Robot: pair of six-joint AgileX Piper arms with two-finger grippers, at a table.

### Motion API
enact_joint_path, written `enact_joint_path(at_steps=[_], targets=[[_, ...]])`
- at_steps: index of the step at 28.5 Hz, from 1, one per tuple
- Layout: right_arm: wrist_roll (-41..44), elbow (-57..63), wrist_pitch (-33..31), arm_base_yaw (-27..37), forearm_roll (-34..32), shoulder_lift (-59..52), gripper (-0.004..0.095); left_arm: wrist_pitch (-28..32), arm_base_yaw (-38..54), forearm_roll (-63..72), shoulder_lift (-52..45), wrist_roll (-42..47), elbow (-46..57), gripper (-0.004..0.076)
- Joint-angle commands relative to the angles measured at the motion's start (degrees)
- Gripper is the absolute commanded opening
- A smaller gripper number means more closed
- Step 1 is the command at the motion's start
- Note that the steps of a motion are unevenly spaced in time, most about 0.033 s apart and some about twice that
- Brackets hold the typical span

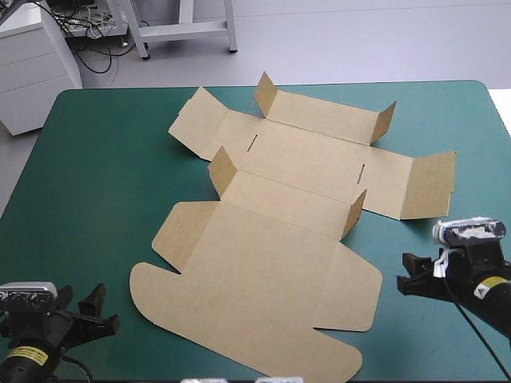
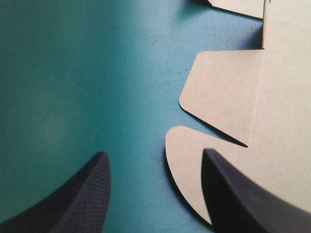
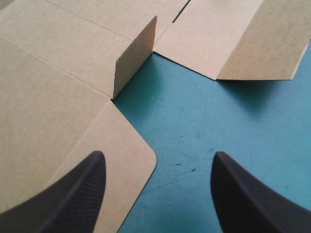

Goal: Fold the box

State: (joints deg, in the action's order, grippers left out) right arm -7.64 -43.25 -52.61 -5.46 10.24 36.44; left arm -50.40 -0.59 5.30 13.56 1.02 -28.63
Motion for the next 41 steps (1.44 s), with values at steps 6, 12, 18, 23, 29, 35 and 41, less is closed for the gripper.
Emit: enact_joint_path(at_steps=[6, 12, 18, 23, 29, 35, 41], targets=[[1.29, -11.89, -0.62, -0.07, 2.1, 11.79, 0.0573, 4.68, -0.06, 0.78, 6.33, 0.21, -7.36, 0.0397], [0.46, -19.51, -3.98, -0.07, 2.5, 19.24, 0.0573, 5.07, -0.06, 0.78, 9.72, 0.21, -9.86, 0.0397], [2.43, -27.71, -10.37, -0.07, 3.59, 27.94, 0.0578, 5.09, -0.06, 0.78, 12.99, 0.21, -10.28, 0.0397], [5.81, -32.91, -14.14, -0.07, 5.12, 34.13, 0.0578, 5.09, -0.06, 0.78, 13.57, 0.21, -10.28, 0.0397], [6.23, -35.0, -14.17, -0.63, 10.01, 39.35, 0.0579, 5.56, -0.06, 0.78, 13.57, 0.21, -10.28, 0.0397], [12.31, -35.0, -14.27, -2.98, 7.74, 45.95, 0.0578, 8.51, -0.06, 0.67, 13.57, 0.21, -10.28, 0.0397], [17.66, -37.48, -12.74, -5.46, 7.46, 52.22, 0.0578, 8.51, -0.06, 0.67, 13.57, 0.21, -10.28, 0.0397]])
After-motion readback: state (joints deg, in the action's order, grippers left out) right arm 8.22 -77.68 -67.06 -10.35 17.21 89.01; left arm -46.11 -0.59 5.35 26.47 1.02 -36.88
